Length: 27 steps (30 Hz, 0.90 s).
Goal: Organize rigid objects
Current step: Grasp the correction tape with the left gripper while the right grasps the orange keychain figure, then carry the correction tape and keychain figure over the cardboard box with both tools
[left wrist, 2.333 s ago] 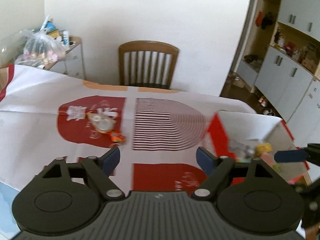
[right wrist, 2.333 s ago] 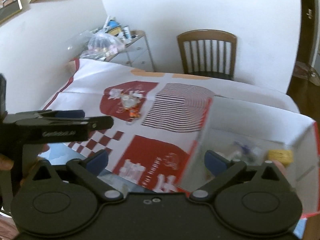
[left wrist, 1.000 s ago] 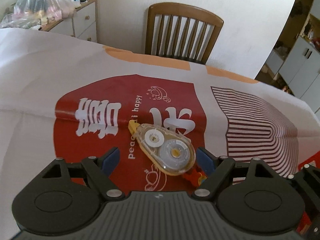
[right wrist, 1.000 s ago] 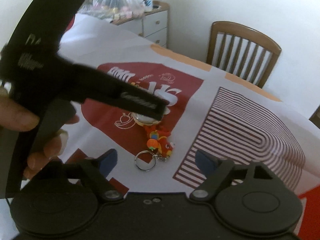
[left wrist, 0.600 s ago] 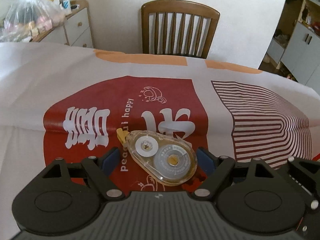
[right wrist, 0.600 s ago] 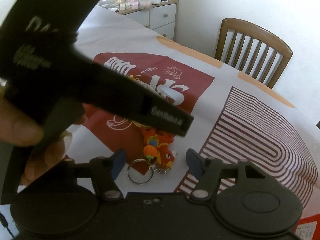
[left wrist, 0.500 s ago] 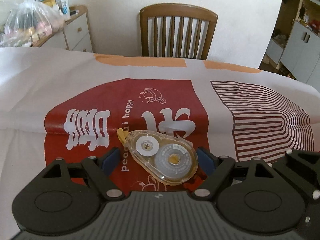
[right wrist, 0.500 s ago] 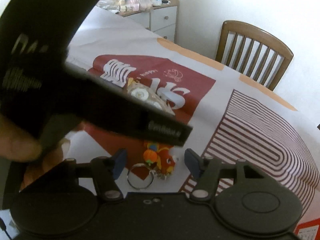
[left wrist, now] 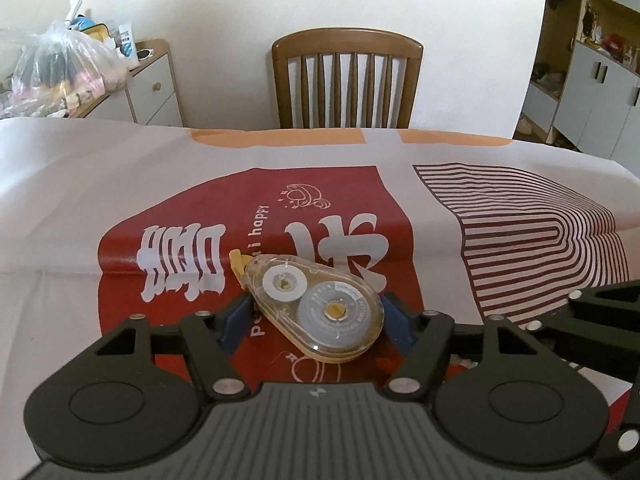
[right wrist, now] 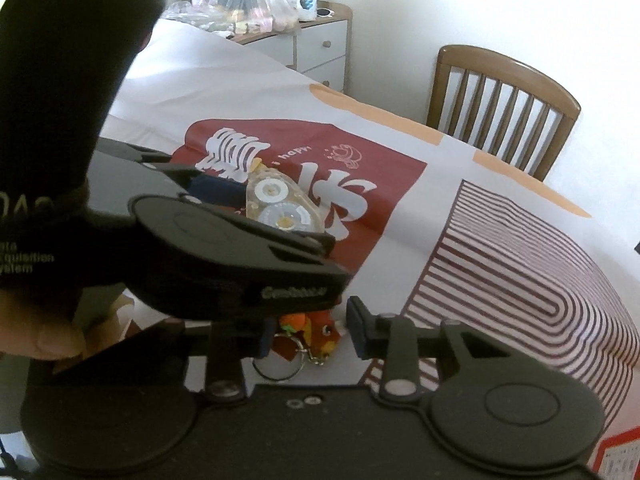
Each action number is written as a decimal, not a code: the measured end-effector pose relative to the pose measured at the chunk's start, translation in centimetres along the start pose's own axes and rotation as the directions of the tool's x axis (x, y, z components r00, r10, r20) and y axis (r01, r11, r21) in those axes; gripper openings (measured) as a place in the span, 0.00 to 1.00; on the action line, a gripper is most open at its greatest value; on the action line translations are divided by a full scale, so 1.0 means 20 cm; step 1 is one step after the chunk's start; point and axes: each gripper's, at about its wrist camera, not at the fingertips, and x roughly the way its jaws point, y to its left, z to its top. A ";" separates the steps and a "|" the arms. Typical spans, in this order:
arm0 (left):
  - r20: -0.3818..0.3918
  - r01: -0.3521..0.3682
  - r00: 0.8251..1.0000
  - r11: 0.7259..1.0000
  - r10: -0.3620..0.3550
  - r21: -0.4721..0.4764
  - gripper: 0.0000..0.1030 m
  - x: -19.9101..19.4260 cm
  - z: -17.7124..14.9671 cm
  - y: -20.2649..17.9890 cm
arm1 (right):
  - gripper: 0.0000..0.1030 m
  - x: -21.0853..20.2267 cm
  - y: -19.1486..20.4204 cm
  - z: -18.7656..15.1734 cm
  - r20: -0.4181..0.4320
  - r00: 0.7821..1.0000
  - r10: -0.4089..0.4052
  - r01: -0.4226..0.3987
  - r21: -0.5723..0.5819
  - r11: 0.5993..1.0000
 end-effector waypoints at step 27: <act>0.026 0.184 0.983 0.983 -0.184 -0.014 0.66 -0.72 -0.11 -0.12 | 0.35 -0.84 -0.11 -0.23 0.037 0.998 -0.049 0.040 0.222 0.974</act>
